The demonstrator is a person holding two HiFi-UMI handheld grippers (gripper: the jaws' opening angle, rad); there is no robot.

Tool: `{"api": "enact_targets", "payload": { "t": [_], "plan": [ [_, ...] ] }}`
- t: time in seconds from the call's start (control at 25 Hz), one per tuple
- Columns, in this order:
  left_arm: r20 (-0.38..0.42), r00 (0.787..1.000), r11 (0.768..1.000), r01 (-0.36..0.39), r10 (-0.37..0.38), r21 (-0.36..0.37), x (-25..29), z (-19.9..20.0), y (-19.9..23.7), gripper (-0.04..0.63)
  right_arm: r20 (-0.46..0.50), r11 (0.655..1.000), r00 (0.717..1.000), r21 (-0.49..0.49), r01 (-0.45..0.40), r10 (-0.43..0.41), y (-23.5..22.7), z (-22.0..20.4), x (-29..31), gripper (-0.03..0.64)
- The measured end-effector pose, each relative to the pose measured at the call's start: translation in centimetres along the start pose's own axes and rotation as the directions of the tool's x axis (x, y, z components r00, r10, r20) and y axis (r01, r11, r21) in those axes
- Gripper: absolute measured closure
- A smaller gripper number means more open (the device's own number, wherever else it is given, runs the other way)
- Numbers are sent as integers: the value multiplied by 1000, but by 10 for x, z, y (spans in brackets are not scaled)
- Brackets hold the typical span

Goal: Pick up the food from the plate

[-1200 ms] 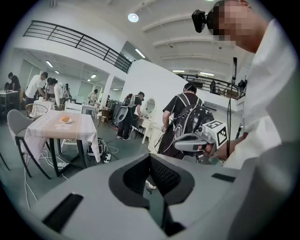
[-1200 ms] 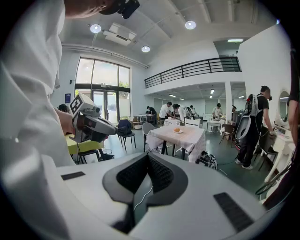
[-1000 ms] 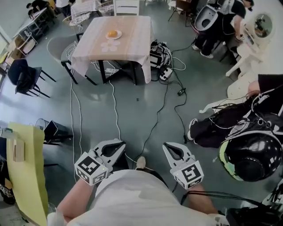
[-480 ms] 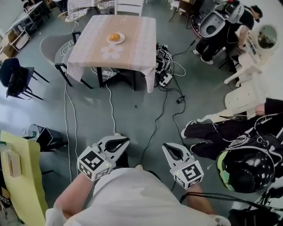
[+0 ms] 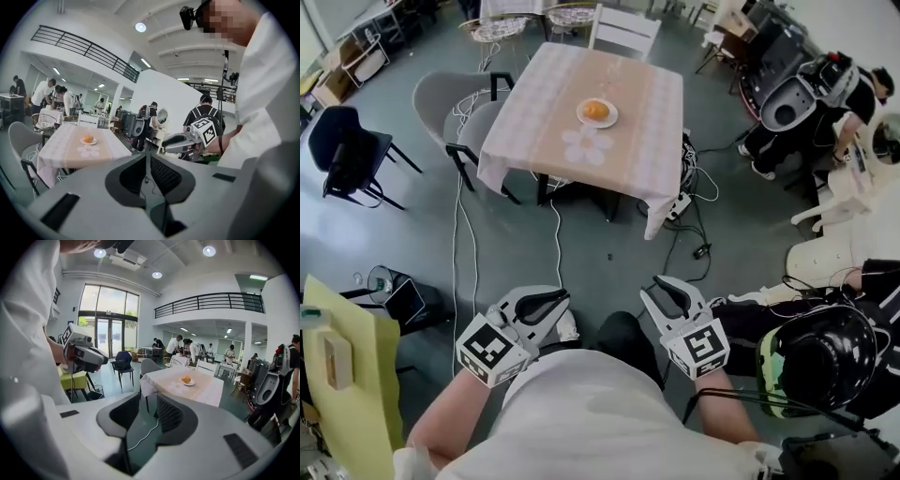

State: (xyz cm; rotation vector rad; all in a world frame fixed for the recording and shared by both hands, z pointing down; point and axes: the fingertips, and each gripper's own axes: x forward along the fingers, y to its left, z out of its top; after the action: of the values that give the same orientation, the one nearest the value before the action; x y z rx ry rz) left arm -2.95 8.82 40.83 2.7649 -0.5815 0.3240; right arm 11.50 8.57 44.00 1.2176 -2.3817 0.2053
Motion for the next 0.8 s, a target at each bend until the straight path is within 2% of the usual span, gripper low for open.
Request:
{"api": "enact_targets", "payload": {
  "t": [0.16, 0.4, 0.6, 0.8],
  "plan": [
    [38, 995, 994, -90, 93, -56, -15, 1, 44, 529, -21, 997, 998, -59, -53, 52, -21, 17, 59, 474],
    [27, 977, 970, -209, 213, -123, -11, -2, 110, 494, -55, 977, 992, -170, -126, 118, -74, 32, 157, 439],
    [32, 945, 937, -319, 327, -143, 17, 36, 169, 466, -71, 957, 982, -225, -184, 172, -143, 49, 251, 417],
    [25, 919, 908, -385, 394, -165, 56, 76, 222, 448, -111, 934, 972, -276, -229, 206, -223, 58, 344, 373]
  ]
}}
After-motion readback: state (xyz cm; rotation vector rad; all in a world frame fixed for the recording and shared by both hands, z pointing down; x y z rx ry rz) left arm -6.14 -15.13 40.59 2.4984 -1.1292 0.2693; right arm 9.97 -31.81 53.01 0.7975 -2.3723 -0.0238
